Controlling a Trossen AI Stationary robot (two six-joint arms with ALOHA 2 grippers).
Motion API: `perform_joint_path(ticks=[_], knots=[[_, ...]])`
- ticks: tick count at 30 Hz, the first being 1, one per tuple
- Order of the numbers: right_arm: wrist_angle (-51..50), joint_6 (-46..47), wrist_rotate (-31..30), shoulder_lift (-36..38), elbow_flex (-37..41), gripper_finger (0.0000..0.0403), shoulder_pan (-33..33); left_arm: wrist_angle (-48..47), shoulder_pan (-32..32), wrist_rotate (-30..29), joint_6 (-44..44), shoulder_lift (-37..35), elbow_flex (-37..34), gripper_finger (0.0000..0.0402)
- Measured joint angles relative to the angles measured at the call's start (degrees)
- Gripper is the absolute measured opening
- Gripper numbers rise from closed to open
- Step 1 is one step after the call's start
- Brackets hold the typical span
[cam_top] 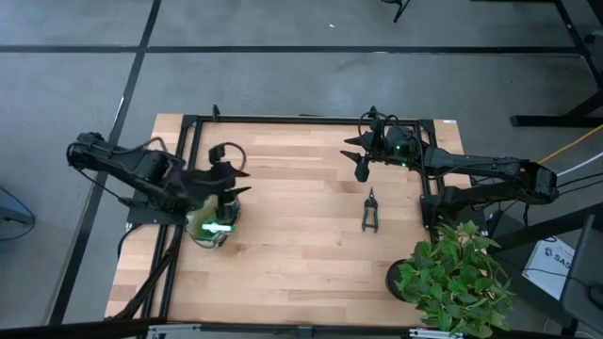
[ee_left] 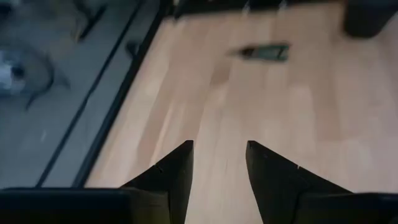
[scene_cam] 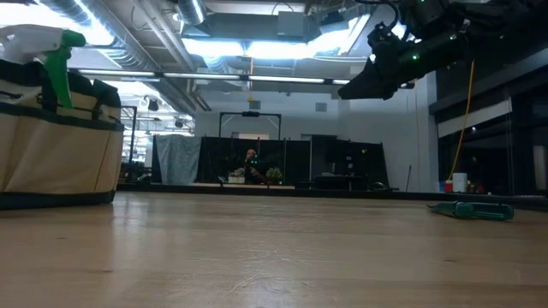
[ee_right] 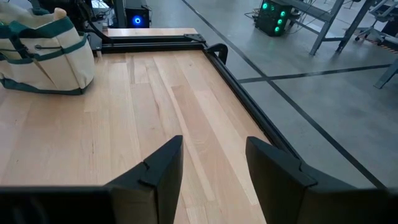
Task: Pick & Place Garden tools in Gardening bag
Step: Put the green shear scissors into the gardening bag
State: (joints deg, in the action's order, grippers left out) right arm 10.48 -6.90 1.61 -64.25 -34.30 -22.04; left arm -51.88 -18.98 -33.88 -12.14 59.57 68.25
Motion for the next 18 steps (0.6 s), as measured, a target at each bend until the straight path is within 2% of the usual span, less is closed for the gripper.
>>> perform_joint_path(ticks=[3, 7, 14, 18], knots=[[0.0, 0.0, 0.0, 0.0, 0.0, 0.0179, 0.0, 6.3, 0.0, 1.7, 6.6, -2.2, -0.9, 0.0143], [0.0, 0.0, 0.0, 0.0, 0.0, 0.0179, 0.0, 16.9, 0.6, 6.5, 13.4, -6.7, -6.5, 0.0143], [0.0, 0.0, 0.0, 0.0, 0.0, 0.0179, 0.0, 34.7, 4.5, 15.8, 17.9, -16.6, -20.7, 0.0143], [0.0, 0.0, 0.0, 0.0, 0.0, 0.0179, 0.0, 42.0, 6.6, 19.2, 18.7, -21.7, -28.5, 0.0143]])
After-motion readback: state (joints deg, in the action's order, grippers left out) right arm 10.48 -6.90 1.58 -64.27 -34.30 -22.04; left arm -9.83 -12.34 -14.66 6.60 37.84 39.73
